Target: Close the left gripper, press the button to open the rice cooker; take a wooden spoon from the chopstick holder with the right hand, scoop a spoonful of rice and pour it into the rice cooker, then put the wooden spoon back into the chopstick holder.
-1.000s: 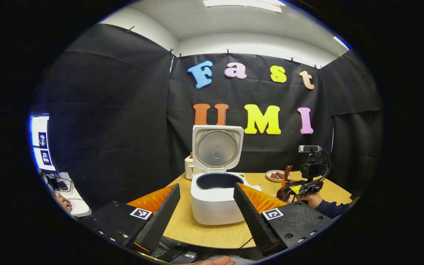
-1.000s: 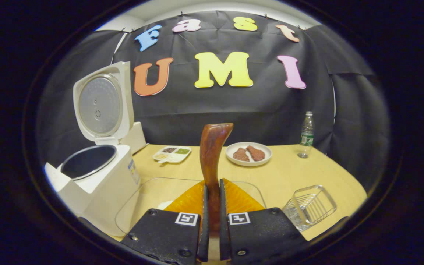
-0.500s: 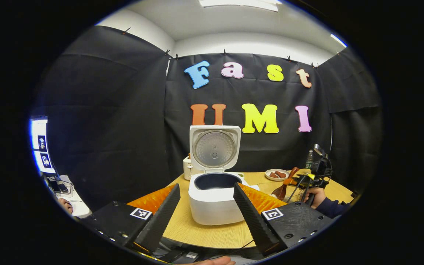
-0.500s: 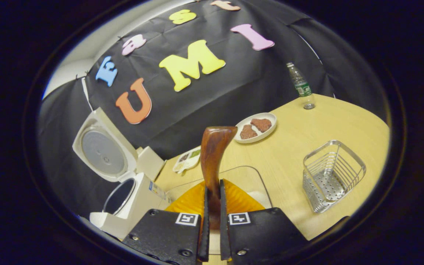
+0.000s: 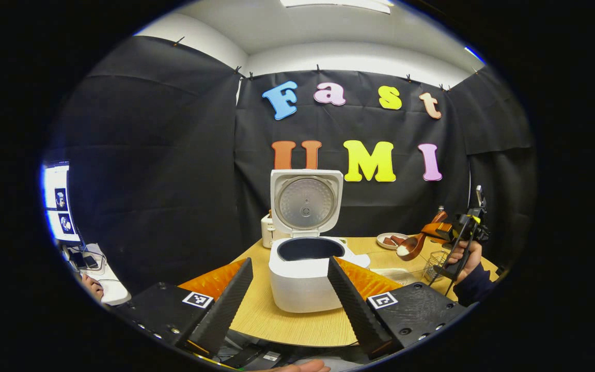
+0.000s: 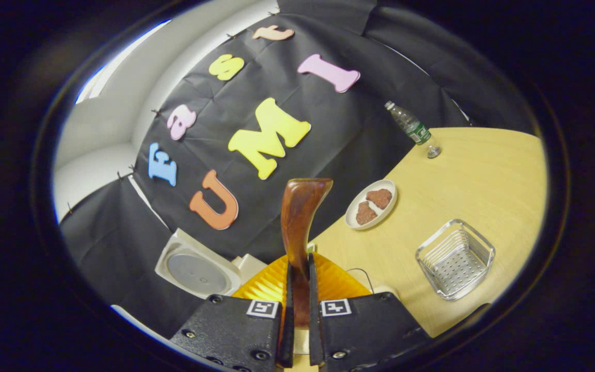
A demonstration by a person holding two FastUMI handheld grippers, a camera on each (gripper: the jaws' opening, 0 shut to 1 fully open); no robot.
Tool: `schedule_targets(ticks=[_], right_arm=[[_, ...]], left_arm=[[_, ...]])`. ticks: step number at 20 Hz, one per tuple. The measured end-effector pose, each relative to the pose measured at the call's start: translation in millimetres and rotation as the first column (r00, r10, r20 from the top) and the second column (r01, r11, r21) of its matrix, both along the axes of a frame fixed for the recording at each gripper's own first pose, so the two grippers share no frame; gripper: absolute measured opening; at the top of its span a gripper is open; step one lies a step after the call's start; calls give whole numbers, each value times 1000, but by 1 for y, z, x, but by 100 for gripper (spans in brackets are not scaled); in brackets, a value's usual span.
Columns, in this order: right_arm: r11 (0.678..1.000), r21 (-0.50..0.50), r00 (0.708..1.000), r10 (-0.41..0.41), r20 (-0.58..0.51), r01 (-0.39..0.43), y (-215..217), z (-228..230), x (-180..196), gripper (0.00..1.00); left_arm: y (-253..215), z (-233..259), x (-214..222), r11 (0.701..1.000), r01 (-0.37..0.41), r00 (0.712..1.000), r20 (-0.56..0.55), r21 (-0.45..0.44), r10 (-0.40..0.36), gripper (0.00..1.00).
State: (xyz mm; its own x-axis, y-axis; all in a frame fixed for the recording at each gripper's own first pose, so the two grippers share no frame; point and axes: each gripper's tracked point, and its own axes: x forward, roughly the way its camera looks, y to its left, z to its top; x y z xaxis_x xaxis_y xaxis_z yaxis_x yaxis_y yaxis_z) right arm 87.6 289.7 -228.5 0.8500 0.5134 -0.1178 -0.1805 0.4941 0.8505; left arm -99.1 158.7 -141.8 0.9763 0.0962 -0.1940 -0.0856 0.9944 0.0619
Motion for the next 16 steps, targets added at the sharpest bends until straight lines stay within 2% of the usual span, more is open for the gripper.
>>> schedule_targets(ticks=[3, 5, 7, 11, 16], right_arm=[[980, 199, 997, 15, -77, 1, -1, 4, 2, 16], [941, 337, 989, 60, -136, -11, 6, 3, 4, 16], [905, 424, 978, 102, -183, -15, 14, -3, 4, 16], [862, 505, 960, 164, -228, -27, 32, -5, 0, 17], [875, 479, 967, 174, -187, -65, 53, 21, 2, 16]], left_arm=[[1, 2, 2, 1000, 3, 1000, 9, -4, -3, 93], [0, 2, 2, 1000, 3, 1000, 9, -6, -3, 93], [1, 1, 1, 1000, 6, 1000, 6, -3, -6, 93], [5, 5, 0, 1000, 4, 1000, 16, -6, -3, 93], [10, 9, 2, 1000, 10, 1000, 16, -14, -10, 93]])
